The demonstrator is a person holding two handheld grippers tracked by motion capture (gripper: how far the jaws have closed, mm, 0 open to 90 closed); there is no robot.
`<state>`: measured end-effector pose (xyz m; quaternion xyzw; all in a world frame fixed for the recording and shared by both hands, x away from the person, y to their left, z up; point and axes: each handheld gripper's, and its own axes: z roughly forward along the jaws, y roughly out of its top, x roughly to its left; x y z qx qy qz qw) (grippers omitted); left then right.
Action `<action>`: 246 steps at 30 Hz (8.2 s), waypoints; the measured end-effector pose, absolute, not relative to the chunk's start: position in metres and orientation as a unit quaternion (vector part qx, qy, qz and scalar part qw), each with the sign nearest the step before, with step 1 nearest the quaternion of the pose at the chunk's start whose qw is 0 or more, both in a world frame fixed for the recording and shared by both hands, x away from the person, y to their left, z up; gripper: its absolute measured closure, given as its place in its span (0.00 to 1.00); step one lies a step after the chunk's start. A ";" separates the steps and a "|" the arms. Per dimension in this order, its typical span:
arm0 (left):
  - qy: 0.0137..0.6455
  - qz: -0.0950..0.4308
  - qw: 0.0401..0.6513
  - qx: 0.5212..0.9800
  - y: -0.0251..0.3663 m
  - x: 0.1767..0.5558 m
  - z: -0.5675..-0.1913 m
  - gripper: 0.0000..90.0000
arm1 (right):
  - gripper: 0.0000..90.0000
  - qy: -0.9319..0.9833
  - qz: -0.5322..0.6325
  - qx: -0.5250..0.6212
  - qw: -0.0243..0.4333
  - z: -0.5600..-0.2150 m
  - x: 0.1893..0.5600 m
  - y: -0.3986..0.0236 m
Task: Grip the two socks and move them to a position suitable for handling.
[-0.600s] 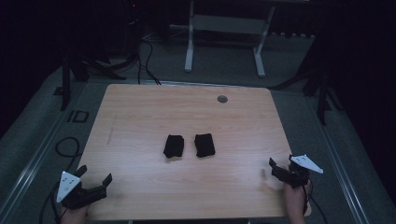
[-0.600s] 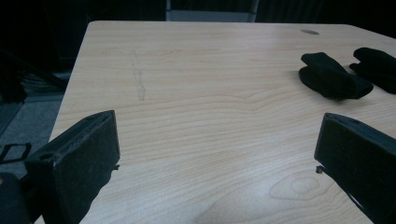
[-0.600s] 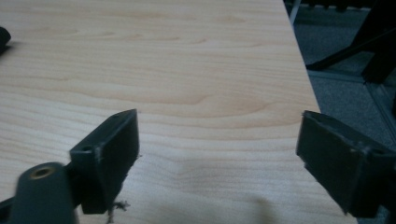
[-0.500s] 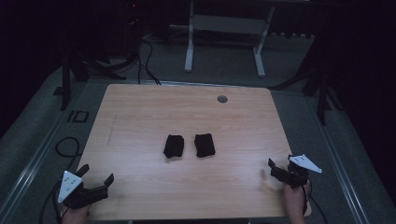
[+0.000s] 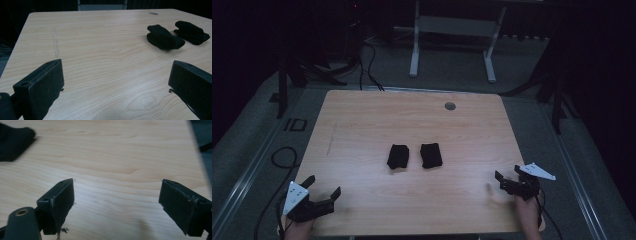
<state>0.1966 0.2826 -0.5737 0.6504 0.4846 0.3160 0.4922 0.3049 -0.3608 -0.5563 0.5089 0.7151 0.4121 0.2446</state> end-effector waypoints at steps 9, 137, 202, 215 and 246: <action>0.487 0.324 0.502 0.637 0.284 0.195 -0.571 0.00 | 0.14 0.753 0.413 0.465 0.215 -0.547 0.319 -0.340; 0.348 0.031 0.523 0.778 0.098 0.246 -0.559 0.39 | 0.95 0.888 0.421 0.172 0.072 -0.513 0.293 -0.123; 0.374 0.056 0.436 0.817 0.137 0.232 -0.562 0.93 | 0.70 0.840 0.440 0.317 0.026 -0.550 0.296 -0.278; 0.367 0.102 0.452 0.806 0.139 0.238 -0.540 0.92 | 1.00 0.842 0.427 0.316 0.099 -0.525 0.302 -0.271; 0.337 0.079 0.410 0.844 0.123 0.259 -0.572 0.99 | 0.98 0.872 0.379 0.302 0.069 -0.562 0.281 -0.260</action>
